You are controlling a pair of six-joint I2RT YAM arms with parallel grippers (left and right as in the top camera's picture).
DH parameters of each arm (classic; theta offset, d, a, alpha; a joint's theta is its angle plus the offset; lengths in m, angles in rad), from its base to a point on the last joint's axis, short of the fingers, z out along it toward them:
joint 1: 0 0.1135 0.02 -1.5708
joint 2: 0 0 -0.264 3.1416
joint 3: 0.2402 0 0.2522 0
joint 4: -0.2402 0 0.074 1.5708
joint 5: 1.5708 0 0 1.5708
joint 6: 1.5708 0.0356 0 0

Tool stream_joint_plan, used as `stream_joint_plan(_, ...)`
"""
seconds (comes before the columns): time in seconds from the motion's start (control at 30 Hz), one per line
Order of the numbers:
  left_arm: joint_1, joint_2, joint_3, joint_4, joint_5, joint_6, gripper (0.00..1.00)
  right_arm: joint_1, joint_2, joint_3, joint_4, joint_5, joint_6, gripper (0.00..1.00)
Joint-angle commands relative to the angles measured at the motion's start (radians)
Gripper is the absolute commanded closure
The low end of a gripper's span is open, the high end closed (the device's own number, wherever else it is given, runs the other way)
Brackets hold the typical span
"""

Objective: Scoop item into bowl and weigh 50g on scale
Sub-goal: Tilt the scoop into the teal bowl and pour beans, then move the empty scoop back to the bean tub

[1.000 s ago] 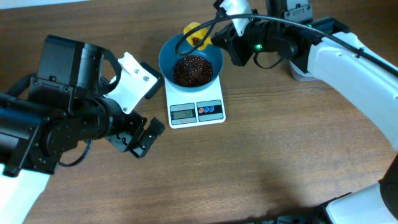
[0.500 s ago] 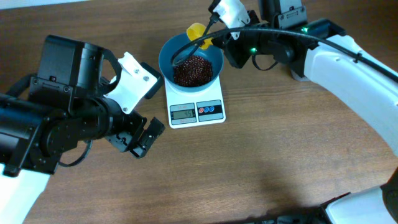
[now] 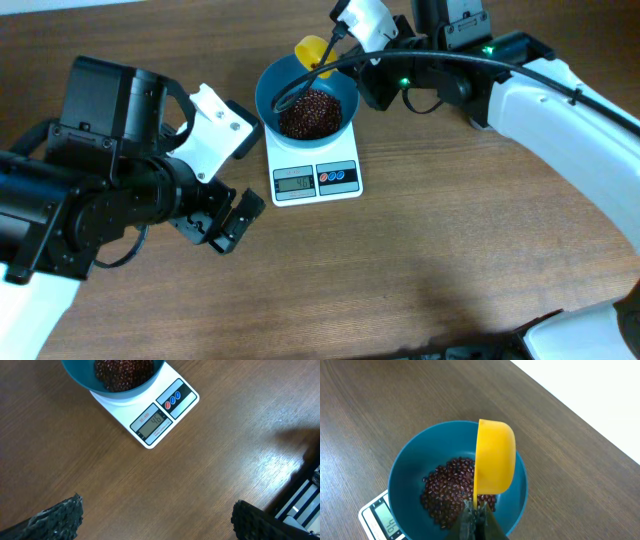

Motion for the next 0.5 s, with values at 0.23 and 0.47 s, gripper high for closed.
stream_joint_plan(0.23,-0.003,-0.013,0.018,0.002,0.014,0.016,0.01,0.025,-0.043,0.01,-0.008,0.084,-0.008,0.96)
stream_joint_plan(0.47,-0.003,-0.013,0.018,0.002,0.014,0.016,0.01,0.032,-0.048,0.01,0.014,0.087,-0.011,0.96)
